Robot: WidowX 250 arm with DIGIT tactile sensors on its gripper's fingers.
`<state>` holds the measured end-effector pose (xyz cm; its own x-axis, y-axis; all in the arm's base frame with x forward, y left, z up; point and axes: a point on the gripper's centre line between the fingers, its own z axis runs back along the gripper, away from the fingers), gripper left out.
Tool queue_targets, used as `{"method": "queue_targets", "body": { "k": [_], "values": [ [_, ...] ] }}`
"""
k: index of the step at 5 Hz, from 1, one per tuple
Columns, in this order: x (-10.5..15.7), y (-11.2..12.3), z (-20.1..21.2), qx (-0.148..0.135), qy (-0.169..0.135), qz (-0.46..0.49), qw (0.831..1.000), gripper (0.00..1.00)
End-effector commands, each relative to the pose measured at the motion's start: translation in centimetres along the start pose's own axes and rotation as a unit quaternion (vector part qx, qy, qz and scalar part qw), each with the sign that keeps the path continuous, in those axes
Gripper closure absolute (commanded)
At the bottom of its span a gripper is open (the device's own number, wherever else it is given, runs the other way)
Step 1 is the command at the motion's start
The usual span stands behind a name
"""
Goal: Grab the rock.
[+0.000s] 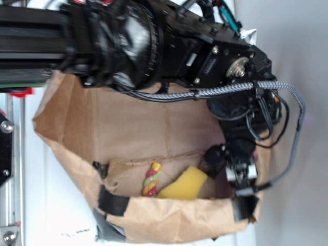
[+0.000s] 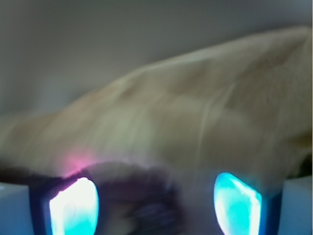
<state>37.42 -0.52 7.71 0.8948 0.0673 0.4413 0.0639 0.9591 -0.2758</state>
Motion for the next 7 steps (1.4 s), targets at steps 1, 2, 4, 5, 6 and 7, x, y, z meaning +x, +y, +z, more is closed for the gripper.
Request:
{"method": "queue_targets", "body": {
  "k": [1,2,4,5,6,7],
  "values": [
    [1.4,0.7,0.2,0.034,-0.027,-0.053,0.998,0.00],
    [0.9,1.1,1.4,0.024,-0.015,-0.036,0.999,0.00],
    [0.4,1.9,5.3,-0.013,-0.011,-0.004,1.000,0.00],
    [-1.3,3.9,6.4,-0.015,0.002,-0.012,1.000,0.00],
    [-2.8,3.5,7.3,-0.030,0.009,-0.027,0.999,0.00],
    [-3.8,2.8,7.2,-0.037,0.016,-0.039,0.998,0.00]
  ]
}}
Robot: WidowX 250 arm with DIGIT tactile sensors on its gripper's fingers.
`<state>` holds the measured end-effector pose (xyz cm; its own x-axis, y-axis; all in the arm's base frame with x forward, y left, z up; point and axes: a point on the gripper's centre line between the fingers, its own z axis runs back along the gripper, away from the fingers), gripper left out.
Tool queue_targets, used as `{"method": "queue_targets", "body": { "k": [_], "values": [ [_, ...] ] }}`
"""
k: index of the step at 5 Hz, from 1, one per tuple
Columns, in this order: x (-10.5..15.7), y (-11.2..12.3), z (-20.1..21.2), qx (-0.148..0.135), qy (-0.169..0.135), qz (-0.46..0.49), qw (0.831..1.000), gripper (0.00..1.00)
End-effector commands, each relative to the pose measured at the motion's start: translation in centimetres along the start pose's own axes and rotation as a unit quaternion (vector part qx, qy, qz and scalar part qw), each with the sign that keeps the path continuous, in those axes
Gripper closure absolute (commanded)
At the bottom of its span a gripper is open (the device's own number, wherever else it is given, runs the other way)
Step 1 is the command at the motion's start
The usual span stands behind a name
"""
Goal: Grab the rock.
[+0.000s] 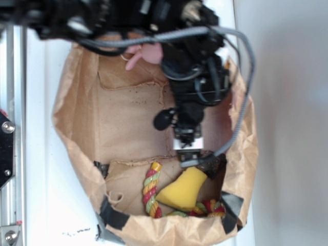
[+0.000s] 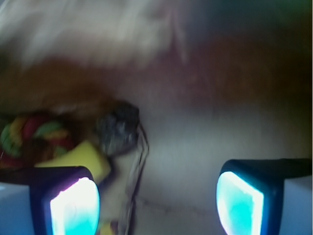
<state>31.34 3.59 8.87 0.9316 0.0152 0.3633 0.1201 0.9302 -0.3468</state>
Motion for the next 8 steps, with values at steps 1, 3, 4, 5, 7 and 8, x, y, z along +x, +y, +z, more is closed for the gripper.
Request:
{"method": "queue_targets", "body": {
  "k": [1,3,4,5,7,8],
  "values": [
    [0.9,-1.4,1.6,0.008,-0.031,-0.034,0.999,0.00],
    [1.4,-3.4,1.3,-0.007,-0.036,-0.036,0.999,0.00],
    [3.0,-3.3,0.8,-0.005,-0.048,-0.022,0.999,0.00],
    [4.1,-3.5,0.1,-0.007,-0.042,0.002,0.999,0.00],
    [4.9,-4.4,-1.2,-0.009,-0.040,0.021,0.999,0.00],
    [5.4,-4.2,-2.2,-0.006,-0.037,0.031,0.999,0.00]
  ]
}}
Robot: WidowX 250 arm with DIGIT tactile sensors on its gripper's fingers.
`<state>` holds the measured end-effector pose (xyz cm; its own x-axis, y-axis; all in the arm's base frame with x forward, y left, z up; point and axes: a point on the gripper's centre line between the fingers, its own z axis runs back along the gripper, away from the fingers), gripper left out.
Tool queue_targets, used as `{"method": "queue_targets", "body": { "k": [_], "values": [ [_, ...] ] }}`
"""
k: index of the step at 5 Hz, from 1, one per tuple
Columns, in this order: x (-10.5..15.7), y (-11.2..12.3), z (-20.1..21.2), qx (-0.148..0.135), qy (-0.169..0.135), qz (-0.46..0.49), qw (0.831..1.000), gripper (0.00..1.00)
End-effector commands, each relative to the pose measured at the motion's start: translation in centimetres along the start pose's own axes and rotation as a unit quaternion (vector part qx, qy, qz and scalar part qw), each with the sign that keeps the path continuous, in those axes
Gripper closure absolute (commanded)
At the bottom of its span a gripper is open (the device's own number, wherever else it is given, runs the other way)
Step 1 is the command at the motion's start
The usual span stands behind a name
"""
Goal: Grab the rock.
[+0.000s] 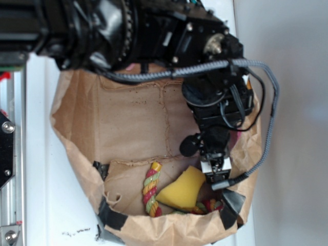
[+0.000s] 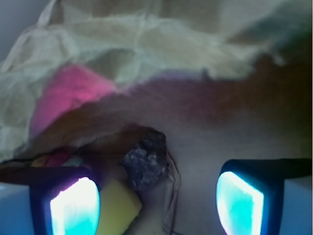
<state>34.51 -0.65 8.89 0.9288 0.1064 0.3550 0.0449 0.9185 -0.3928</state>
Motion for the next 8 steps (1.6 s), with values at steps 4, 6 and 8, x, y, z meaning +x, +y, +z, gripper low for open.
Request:
{"method": "queue_targets", "body": {
  "k": [4,6,8],
  "values": [
    [1.8,-2.2,-2.7,-0.011,-0.007,-0.021,1.000,0.00],
    [2.0,-3.6,-2.5,-0.031,-0.011,-0.030,0.999,0.00],
    [0.6,-2.9,-4.0,-0.027,0.016,-0.042,0.999,0.00]
  ]
}}
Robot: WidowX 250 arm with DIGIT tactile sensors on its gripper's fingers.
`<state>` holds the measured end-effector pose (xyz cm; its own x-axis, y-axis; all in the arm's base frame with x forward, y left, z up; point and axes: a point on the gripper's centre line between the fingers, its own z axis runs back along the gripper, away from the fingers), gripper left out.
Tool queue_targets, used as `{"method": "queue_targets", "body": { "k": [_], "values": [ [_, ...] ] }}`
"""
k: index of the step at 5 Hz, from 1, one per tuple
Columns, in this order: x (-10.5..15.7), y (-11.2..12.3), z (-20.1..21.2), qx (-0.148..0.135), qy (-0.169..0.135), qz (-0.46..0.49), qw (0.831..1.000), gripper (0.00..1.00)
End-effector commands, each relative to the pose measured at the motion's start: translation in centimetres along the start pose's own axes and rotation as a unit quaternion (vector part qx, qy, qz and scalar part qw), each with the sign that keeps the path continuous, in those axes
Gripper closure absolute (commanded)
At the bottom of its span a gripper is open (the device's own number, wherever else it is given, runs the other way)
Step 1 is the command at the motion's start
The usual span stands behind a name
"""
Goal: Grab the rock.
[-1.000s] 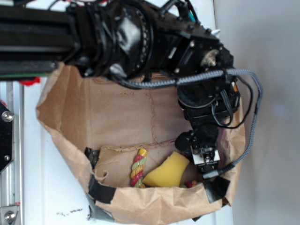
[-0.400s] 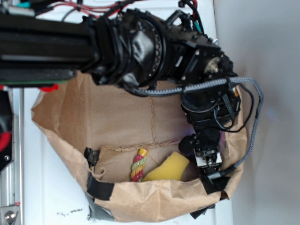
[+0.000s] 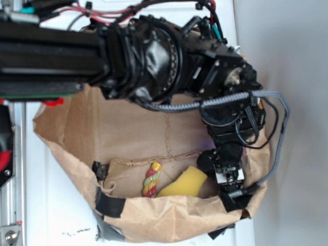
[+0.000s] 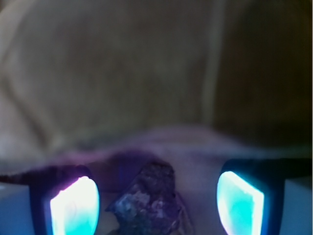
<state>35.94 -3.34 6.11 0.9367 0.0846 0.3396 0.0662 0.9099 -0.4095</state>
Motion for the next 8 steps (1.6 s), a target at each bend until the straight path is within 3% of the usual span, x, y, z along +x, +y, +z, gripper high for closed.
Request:
{"method": "queue_targets", "body": {
  "k": [1,4,7,8],
  "values": [
    [1.0,-1.6,-0.3,-0.016,0.000,-0.033,0.999,0.00],
    [1.0,-1.6,-0.3,-0.016,0.000,-0.033,0.999,0.00],
    [-1.8,-2.4,-1.3,-0.020,0.032,-0.074,0.997,0.00],
    [-2.2,-3.0,-1.7,-0.037,0.043,-0.074,0.996,0.00]
  ]
}}
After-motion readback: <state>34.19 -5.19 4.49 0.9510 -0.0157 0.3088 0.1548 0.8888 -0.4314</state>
